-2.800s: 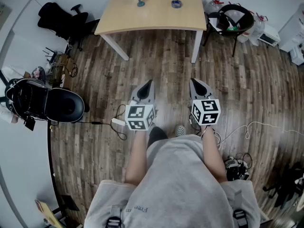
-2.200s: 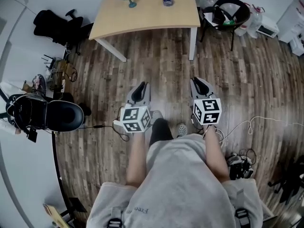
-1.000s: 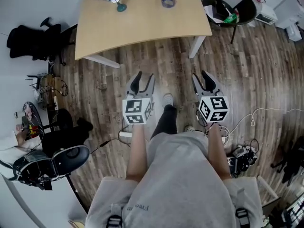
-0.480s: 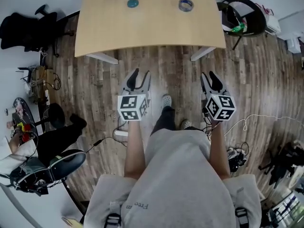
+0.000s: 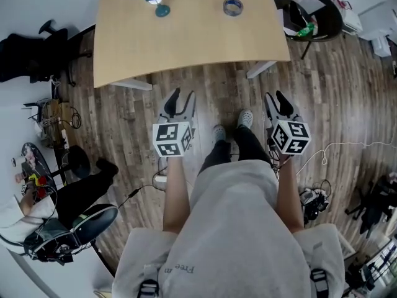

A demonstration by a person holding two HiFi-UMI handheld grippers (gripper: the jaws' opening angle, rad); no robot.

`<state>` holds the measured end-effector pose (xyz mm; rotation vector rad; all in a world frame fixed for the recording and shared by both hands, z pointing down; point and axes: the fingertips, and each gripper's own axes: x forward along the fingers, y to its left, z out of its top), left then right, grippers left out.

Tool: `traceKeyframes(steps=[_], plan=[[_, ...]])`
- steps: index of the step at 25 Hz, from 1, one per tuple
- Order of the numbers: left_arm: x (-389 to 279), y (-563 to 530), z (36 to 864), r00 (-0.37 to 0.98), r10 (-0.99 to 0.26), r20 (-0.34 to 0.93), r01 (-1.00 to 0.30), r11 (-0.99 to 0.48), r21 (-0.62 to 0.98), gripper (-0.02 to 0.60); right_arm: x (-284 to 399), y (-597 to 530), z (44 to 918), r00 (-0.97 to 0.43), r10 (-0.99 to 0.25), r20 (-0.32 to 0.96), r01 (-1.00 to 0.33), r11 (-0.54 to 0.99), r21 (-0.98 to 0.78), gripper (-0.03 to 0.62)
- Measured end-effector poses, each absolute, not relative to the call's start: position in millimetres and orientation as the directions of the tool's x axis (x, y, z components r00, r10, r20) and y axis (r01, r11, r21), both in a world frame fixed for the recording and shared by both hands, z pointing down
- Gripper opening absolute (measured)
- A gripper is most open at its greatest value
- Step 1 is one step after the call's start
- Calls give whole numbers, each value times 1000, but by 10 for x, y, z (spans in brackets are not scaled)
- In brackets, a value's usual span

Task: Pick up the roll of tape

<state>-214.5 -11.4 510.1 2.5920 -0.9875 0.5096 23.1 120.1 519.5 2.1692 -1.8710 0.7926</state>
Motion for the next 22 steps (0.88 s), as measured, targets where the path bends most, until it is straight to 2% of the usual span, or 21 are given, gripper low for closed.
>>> traceKeyframes(steps=[9, 22], plan=[[-1813, -470, 5099, 654, -605, 454, -727, -669, 155, 173, 692, 490, 5222, -9, -878, 479, -969, -111, -221, 183], [-680, -1390, 5079, 580, -655, 484, -781, -616, 102, 173, 1997, -668, 5305, -109, -869, 483, -973, -6, -231, 202]])
